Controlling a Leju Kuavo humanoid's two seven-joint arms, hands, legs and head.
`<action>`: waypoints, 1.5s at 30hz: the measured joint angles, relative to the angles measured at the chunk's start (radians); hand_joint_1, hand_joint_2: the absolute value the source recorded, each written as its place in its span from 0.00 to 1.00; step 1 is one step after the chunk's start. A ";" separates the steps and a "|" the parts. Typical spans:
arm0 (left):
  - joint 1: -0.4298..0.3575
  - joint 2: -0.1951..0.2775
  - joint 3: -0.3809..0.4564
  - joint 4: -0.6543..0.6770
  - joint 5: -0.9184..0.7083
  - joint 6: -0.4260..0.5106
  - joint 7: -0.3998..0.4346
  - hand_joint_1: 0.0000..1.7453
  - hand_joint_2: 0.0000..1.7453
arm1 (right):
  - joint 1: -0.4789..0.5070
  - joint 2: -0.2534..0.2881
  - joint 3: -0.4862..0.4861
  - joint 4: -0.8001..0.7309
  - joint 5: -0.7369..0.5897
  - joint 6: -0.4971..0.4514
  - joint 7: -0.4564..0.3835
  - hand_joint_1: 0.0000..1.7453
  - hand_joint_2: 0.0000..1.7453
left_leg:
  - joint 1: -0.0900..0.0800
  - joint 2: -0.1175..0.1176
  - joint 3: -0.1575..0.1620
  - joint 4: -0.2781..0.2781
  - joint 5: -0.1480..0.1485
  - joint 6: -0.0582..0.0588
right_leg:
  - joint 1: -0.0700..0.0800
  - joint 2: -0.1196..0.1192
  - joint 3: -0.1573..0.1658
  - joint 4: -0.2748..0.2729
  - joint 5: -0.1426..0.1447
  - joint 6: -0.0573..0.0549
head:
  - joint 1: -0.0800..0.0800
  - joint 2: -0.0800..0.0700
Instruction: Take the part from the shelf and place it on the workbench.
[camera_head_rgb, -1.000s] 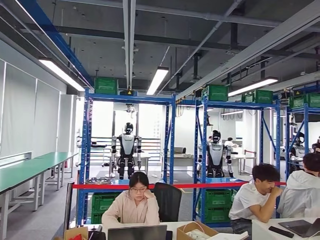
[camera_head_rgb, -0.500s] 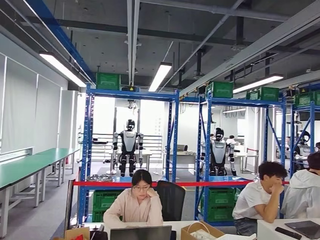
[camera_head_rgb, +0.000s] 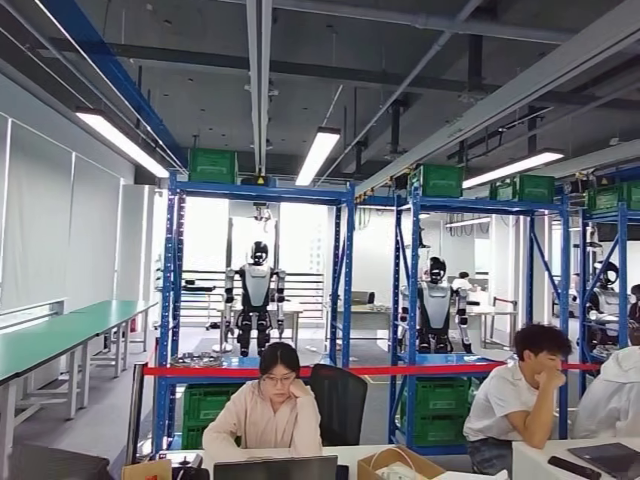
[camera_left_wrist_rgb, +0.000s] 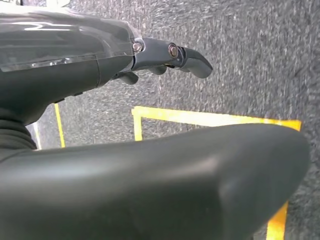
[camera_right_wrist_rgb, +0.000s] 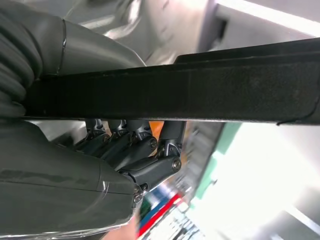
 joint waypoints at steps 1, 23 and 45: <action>0.000 0.000 -0.003 0.000 -0.001 0.000 -0.004 0.00 1.00 | -0.016 0.007 -0.012 0.030 0.038 -0.027 0.004 1.00 1.00 | -0.001 0.001 -0.009 0.019 -0.015 -0.002 | -0.003 -0.001 0.005 -0.012 0.006 -0.002 | 0.000 0.000; 0.000 -0.002 -0.029 0.002 -0.029 -0.003 -0.063 0.00 1.00 | 0.032 -0.030 -0.132 0.400 1.368 -0.449 0.408 1.00 1.00 | 0.004 0.001 0.001 0.012 -0.006 0.020 | -0.022 0.002 -0.127 0.231 -0.072 0.050 | -0.001 -0.001; 0.004 -0.005 -0.049 0.002 -0.052 -0.021 -0.116 0.00 0.50 | 0.104 0.000 -0.226 0.527 1.321 -0.469 0.328 0.00 0.00 | -0.008 0.003 0.020 -0.002 -0.010 0.011 | -0.006 0.010 -0.025 0.027 -0.002 0.028 | -0.001 -0.001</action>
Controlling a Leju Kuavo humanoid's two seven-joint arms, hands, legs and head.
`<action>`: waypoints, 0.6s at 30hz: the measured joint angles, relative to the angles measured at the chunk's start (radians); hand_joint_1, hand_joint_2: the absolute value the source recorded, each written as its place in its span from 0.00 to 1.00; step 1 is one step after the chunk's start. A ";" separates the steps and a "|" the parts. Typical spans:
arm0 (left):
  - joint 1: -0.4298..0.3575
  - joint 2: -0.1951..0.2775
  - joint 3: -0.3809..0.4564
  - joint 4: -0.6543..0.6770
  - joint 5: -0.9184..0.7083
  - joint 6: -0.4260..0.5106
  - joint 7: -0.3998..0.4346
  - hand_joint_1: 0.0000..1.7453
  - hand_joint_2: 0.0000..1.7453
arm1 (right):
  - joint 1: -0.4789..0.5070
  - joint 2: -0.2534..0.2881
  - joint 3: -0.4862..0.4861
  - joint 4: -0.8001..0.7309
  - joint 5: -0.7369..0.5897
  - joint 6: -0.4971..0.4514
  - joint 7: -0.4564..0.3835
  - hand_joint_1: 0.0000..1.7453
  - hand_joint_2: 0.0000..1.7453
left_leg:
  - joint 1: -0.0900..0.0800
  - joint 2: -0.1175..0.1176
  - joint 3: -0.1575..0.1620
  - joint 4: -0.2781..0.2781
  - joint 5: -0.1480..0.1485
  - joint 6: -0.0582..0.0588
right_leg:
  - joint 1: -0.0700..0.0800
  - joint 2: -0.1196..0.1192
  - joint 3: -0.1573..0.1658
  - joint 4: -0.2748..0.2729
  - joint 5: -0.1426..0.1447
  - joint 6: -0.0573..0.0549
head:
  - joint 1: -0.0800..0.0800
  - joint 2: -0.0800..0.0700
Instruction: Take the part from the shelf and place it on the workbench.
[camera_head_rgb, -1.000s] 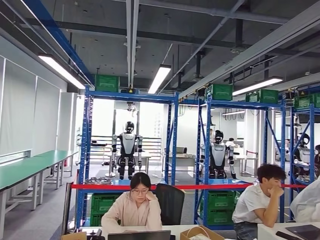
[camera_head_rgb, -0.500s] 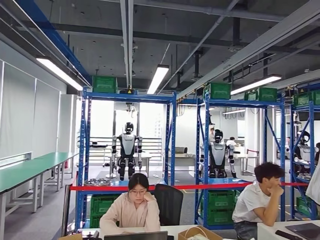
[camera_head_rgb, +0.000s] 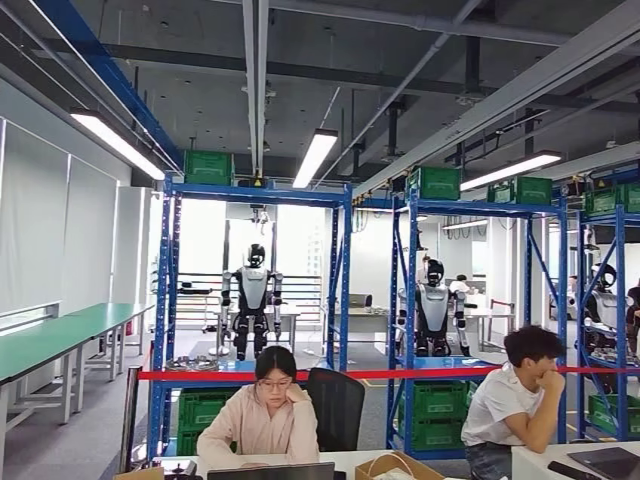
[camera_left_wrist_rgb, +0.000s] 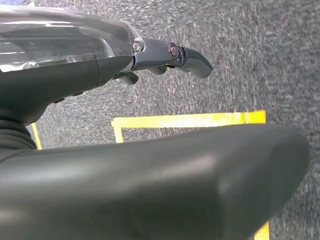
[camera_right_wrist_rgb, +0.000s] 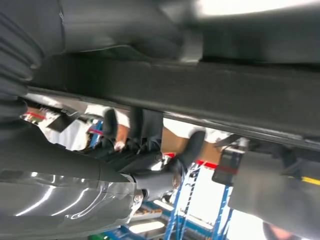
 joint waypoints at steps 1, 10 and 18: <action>0.000 0.000 -0.001 0.000 0.000 0.000 -0.002 0.00 0.25 | 0.001 0.000 -0.003 0.001 -0.004 0.000 -0.006 0.00 0.00 | 0.001 0.001 0.001 -0.001 0.001 0.005 | -0.001 0.000 -0.004 0.012 -0.011 0.006 | 0.000 0.000; -0.002 0.003 -0.005 0.000 -0.004 0.009 -0.016 0.00 0.00 | 0.027 0.001 -0.040 0.005 -0.042 -0.016 -0.074 0.00 0.00 | 0.004 0.001 0.009 -0.003 -0.001 0.009 | -0.020 -0.005 -0.041 0.105 -0.028 0.028 | 0.000 0.000; 0.000 0.007 -0.005 0.000 -0.009 0.006 -0.023 0.00 0.00 | 0.062 0.010 -0.080 -0.101 -0.343 0.083 -0.376 0.00 0.00 | 0.007 0.001 -0.017 0.061 -0.056 -0.019 | -0.012 -0.007 0.018 -0.025 0.012 -0.017 | 0.000 0.000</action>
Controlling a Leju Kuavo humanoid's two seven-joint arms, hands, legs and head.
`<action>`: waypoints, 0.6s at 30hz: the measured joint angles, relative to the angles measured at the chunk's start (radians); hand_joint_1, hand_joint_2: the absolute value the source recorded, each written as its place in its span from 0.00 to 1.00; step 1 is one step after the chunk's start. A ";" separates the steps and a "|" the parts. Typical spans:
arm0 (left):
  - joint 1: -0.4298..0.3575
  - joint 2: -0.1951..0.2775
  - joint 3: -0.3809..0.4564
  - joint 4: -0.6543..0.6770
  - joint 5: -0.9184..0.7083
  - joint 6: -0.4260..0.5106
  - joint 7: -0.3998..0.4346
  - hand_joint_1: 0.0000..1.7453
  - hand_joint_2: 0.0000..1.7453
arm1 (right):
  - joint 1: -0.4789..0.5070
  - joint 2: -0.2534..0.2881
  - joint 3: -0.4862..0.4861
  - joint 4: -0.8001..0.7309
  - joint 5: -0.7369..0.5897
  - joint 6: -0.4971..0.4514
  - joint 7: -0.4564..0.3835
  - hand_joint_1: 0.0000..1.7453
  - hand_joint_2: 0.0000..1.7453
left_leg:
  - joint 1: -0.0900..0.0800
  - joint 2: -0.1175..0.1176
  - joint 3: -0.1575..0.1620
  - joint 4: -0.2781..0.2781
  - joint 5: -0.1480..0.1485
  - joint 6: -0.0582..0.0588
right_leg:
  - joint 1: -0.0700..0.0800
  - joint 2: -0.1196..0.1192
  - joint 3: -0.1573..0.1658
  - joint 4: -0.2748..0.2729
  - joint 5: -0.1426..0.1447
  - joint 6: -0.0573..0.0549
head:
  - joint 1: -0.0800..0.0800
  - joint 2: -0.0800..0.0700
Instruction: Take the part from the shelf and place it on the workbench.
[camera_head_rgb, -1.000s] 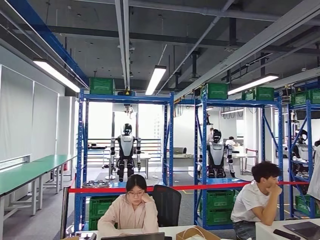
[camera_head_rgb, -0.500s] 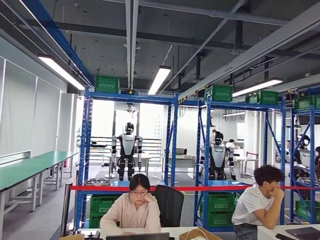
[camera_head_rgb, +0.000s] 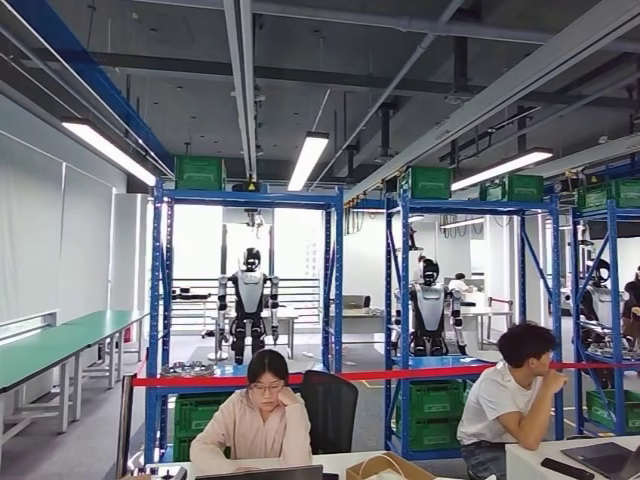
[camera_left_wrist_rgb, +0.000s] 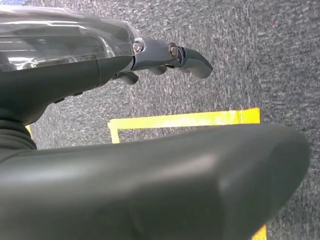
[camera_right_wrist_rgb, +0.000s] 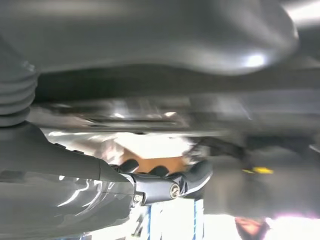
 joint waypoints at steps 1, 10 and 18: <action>0.000 0.001 0.000 0.000 0.000 -0.002 -0.001 0.00 0.00 | 0.008 0.000 -0.006 -0.032 -0.081 0.046 -0.049 0.00 0.00 | -0.002 0.000 -0.027 0.061 -0.032 0.001 | 0.002 -0.001 0.000 -0.001 0.000 -0.003 | 0.000 0.000; 0.007 0.011 0.001 0.000 0.000 -0.016 -0.014 0.00 0.00 | 0.190 -0.014 -0.104 -0.518 -1.189 0.694 -0.235 0.00 0.00 | -0.006 -0.001 0.033 -0.060 0.043 0.007 | 0.012 0.000 -0.005 0.019 -0.013 0.010 | 0.000 0.000; 0.009 0.011 0.015 0.001 0.025 -0.023 -0.016 0.00 0.00 | 0.387 0.006 -0.204 -1.052 -1.532 0.840 -0.153 0.00 0.00 | -0.006 0.001 0.036 -0.066 0.047 0.036 | -0.001 -0.002 -0.109 0.264 -0.147 0.045 | -0.001 0.000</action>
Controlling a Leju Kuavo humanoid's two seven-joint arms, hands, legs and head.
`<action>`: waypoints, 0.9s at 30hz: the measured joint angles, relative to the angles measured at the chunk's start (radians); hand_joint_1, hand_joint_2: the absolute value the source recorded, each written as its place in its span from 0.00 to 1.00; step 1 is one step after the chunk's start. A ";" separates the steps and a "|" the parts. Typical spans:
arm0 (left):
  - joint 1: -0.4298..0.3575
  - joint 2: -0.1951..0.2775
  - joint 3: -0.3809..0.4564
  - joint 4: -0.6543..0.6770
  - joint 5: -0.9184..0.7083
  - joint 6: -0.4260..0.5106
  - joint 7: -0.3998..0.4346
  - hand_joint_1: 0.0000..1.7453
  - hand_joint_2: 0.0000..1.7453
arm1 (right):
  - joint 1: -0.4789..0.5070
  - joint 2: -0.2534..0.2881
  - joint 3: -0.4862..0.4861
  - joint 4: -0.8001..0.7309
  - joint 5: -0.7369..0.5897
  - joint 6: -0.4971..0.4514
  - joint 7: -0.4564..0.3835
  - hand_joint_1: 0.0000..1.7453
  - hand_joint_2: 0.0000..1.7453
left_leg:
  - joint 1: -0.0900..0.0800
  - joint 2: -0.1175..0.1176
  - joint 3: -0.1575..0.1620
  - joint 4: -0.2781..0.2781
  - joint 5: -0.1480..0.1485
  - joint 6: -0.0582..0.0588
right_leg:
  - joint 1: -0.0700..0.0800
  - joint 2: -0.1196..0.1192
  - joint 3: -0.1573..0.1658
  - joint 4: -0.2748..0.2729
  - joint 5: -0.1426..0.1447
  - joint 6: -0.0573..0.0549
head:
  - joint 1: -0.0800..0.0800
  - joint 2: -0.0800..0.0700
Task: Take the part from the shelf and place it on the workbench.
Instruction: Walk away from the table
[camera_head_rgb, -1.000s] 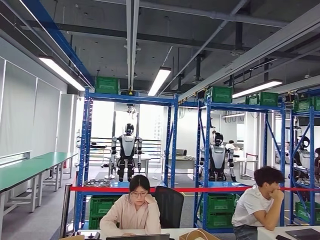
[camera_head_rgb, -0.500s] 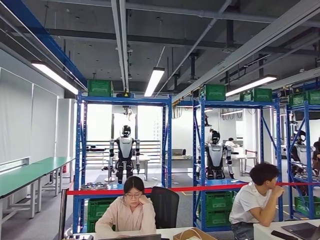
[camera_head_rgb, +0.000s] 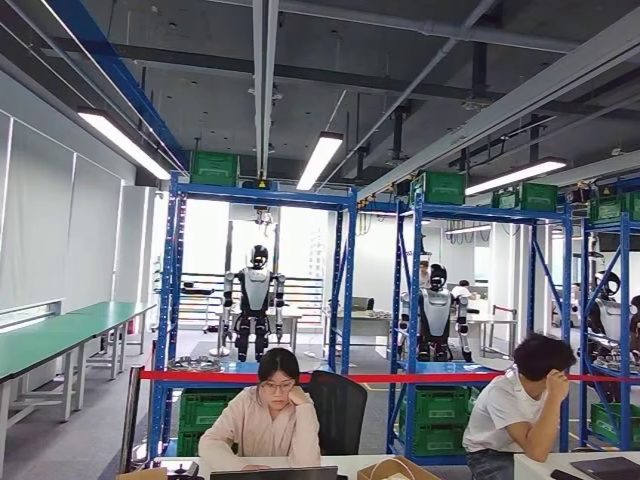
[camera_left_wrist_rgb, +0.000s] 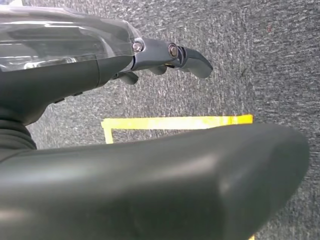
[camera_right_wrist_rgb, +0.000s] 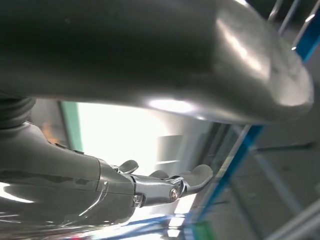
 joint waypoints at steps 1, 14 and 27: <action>0.001 0.000 0.002 0.000 0.003 0.002 0.001 0.00 0.00 | 0.021 0.000 -0.006 -0.039 0.007 0.000 0.000 0.00 0.00 | 0.000 0.000 0.000 0.000 0.001 0.001 | -0.001 0.000 -0.010 0.025 -0.005 0.001 | 0.000 0.000; 0.009 -0.021 0.036 0.000 0.032 0.024 0.007 0.00 0.00 | 0.165 -0.024 -0.009 -0.199 0.141 -0.043 -0.064 0.00 0.00 | -0.002 -0.003 -0.049 0.141 -0.118 -0.028 | 0.007 -0.008 0.116 -0.284 0.162 -0.052 | 0.000 0.000; 0.012 -0.029 0.057 0.000 0.038 0.021 0.005 0.00 0.00 | 0.297 -0.066 -0.013 -0.195 0.288 -0.109 -0.149 0.00 0.00 | -0.006 -0.001 0.100 -0.037 -0.045 0.005 | -0.003 0.000 0.034 -0.218 0.172 -0.001 | 0.000 0.000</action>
